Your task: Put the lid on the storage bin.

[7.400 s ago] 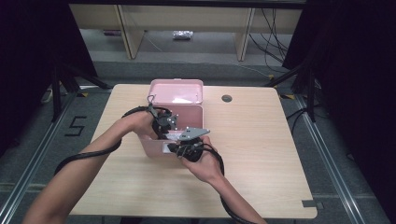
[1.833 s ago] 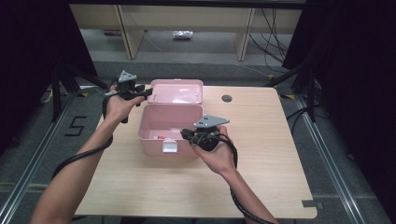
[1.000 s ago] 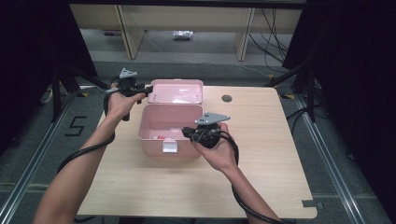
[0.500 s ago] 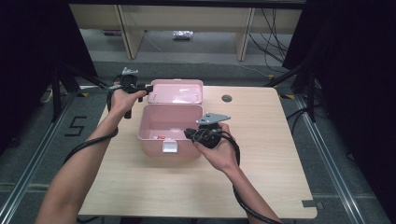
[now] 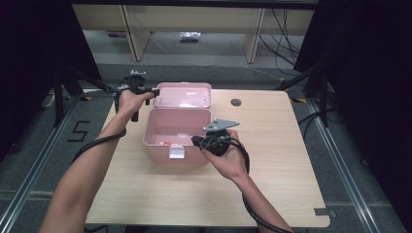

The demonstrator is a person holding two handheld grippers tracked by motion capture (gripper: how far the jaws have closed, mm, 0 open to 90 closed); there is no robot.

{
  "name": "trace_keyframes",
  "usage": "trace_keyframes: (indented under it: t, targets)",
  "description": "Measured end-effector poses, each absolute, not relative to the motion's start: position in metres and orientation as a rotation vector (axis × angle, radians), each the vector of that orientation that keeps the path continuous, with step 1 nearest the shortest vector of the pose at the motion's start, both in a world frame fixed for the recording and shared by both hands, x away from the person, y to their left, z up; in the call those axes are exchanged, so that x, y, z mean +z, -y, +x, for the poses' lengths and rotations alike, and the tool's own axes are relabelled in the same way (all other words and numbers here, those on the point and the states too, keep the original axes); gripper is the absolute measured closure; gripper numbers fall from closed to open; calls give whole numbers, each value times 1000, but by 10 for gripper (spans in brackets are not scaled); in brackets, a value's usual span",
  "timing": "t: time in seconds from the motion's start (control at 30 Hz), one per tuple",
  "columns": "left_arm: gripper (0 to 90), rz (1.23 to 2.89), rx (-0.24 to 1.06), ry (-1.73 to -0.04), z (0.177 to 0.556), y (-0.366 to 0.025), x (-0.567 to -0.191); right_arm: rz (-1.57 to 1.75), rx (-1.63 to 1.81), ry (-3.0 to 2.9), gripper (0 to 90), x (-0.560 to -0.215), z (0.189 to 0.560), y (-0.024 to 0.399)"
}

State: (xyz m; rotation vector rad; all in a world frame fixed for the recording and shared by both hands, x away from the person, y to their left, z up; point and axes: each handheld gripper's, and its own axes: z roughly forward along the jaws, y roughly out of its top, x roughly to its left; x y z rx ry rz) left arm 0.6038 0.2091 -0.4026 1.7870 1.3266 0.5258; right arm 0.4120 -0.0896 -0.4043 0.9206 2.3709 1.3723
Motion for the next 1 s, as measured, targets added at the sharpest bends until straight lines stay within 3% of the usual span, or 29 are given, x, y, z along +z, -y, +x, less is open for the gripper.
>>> trace_keyframes:
  t: [1.0]
  targets:
    - [604, 1832, 479, -1414, 623, -204, -416, 885, 1349, -2390, 900, -409, 415, 85]
